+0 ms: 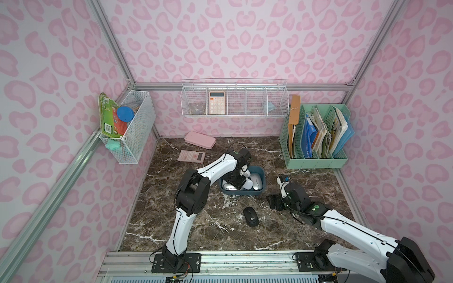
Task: Take out the mouse from the storage box
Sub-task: Pick up the mouse from the storage box.
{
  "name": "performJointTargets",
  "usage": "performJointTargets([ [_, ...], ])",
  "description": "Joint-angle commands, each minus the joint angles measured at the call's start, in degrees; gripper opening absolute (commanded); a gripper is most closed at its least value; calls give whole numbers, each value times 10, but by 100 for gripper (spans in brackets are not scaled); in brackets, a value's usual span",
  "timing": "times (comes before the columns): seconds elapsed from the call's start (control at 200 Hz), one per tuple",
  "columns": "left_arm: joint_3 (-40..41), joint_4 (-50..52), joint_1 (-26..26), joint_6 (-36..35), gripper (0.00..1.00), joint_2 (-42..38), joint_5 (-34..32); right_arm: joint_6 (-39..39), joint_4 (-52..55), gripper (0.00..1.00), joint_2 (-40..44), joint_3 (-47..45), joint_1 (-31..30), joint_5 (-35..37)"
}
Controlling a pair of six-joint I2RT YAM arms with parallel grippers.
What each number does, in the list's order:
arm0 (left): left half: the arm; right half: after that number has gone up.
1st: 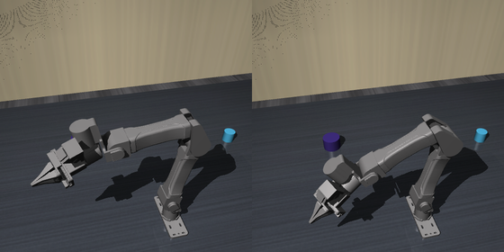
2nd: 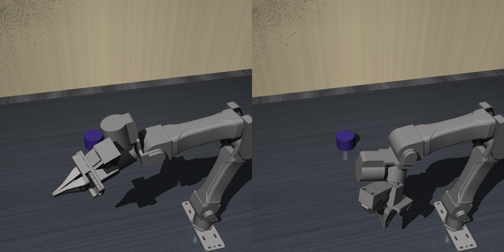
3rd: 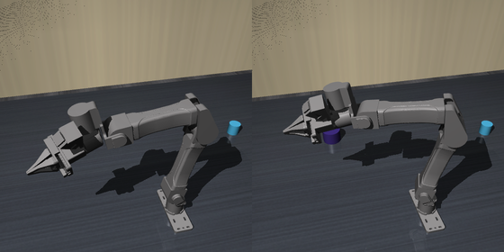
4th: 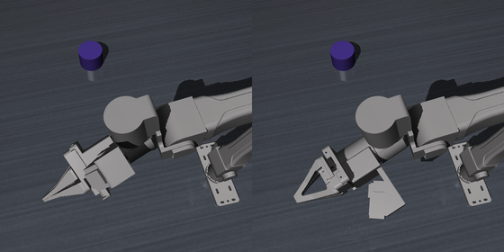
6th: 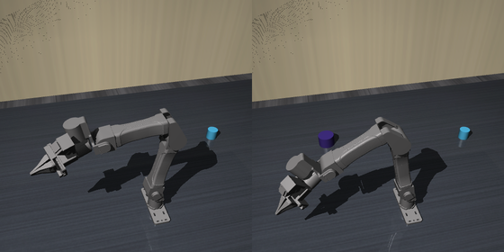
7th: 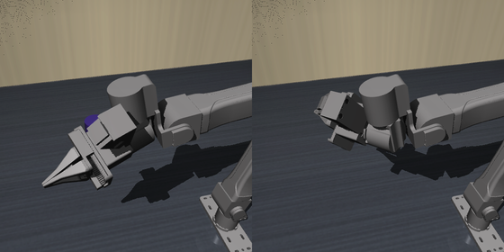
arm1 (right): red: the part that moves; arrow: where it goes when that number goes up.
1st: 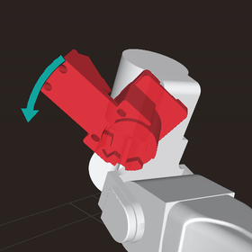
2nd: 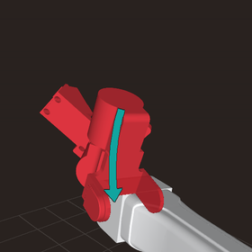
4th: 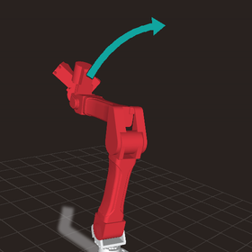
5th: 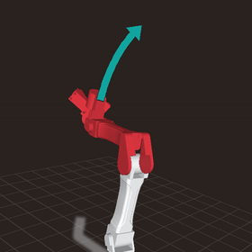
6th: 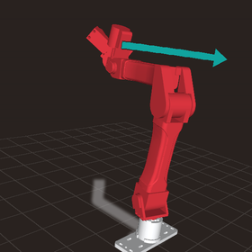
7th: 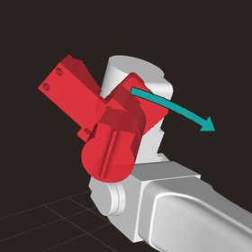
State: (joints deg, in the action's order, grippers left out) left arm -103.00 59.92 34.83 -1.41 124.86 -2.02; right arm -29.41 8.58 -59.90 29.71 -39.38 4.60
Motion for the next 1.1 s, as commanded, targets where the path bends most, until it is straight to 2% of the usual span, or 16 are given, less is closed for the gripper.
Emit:
performJointTargets([
  [0.0,1,27,-1,5,72,-9,7,2,-12,85,-1,6,0,6],
  [0.08,5,23,-1,1,75,-10,20,3,-13,85,-2,8,0,6],
  [0.15,1,32,-1,0,82,0,23,4,-11,85,-3,8,0,9],
  [0.24,-8,47,-2,-1,82,18,16,4,-8,85,-2,10,0,9],
  [0.4,-7,44,-3,0,66,29,24,7,-9,85,-4,10,0,14],
  [0.755,-2,20,-4,4,41,6,20,8,-15,85,-10,9,1,15],
  [1.095,24,-21,-4,19,32,-47,24,7,-16,85,-16,10,1,17],
])
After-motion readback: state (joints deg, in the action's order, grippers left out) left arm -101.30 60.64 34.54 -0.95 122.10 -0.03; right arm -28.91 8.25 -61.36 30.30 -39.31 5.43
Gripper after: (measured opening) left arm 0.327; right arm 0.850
